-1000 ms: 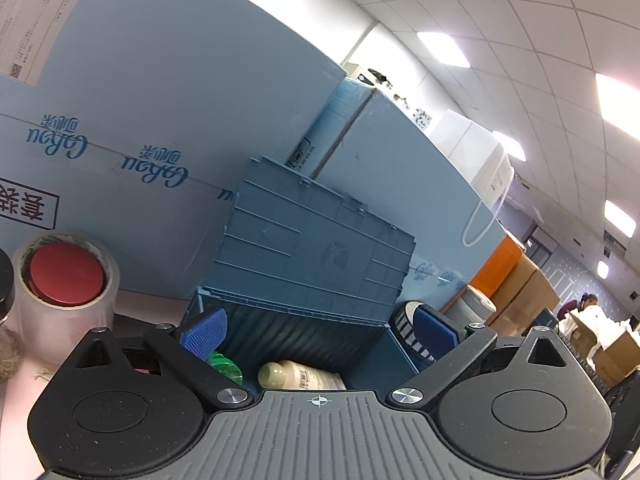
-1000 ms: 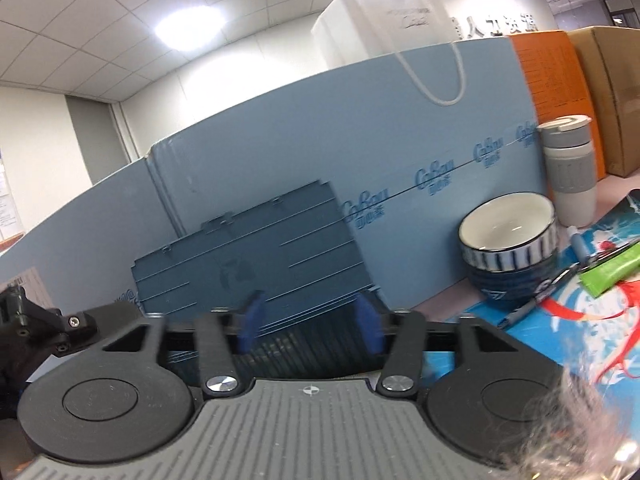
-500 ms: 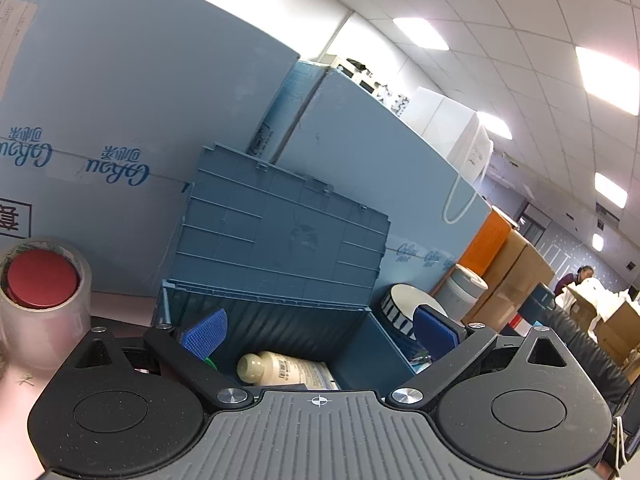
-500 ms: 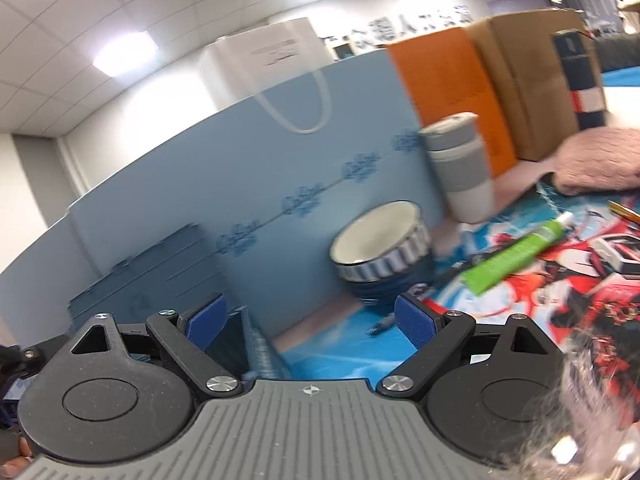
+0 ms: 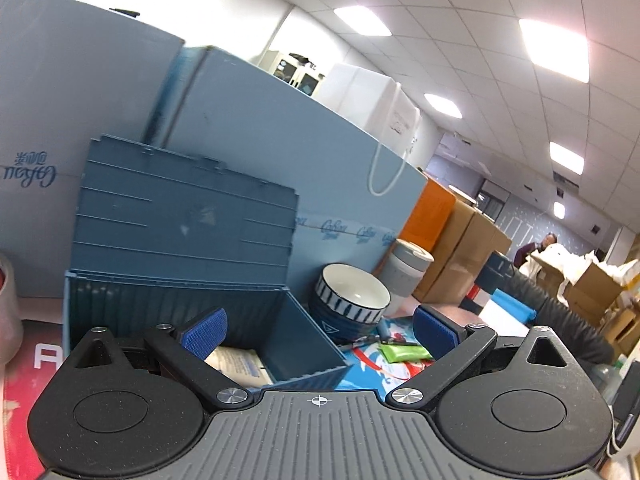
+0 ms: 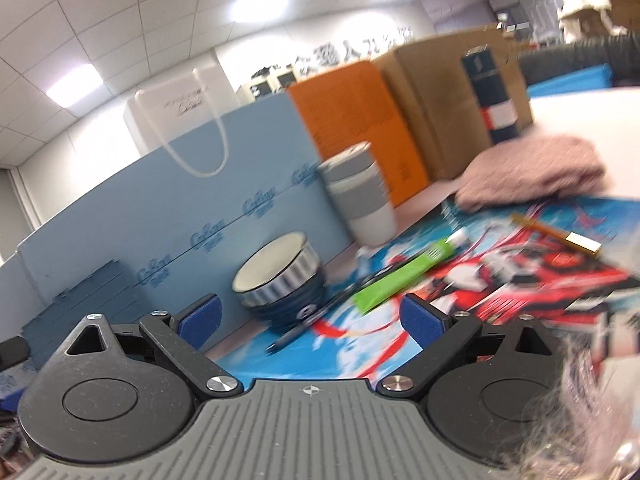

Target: Organize rigid objects

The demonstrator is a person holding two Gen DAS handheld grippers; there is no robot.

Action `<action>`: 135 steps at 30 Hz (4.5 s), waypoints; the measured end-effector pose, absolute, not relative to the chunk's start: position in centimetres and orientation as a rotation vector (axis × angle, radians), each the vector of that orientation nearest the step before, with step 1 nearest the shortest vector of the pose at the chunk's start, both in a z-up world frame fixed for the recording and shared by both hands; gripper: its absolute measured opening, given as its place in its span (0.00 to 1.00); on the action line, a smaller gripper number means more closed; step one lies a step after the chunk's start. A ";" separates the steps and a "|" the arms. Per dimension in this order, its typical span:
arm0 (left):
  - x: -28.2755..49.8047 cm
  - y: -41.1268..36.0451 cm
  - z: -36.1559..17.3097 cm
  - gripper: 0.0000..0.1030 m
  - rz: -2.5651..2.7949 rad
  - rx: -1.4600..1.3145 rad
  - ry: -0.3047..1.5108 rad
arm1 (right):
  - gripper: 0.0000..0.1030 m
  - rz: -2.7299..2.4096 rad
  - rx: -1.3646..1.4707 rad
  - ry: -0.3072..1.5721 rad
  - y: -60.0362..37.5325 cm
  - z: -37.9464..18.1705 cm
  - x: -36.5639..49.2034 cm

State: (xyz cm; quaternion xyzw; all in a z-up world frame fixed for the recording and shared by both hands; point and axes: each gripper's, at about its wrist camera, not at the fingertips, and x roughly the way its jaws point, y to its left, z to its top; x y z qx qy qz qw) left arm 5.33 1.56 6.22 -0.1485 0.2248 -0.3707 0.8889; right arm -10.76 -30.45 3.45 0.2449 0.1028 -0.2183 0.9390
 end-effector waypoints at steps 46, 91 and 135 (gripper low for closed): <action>9.0 -15.6 0.9 0.97 -0.822 -0.539 0.811 | 0.94 -0.277 0.729 0.451 -47.1 1.6 -4.0; 8.7 -12.7 4.0 0.98 -1.053 -0.683 0.765 | 0.16 -0.265 0.576 0.542 -43.5 2.1 3.4; 10.3 9.6 4.9 0.99 -0.512 -0.651 0.527 | 0.16 0.364 0.210 0.589 -14.1 4.3 8.4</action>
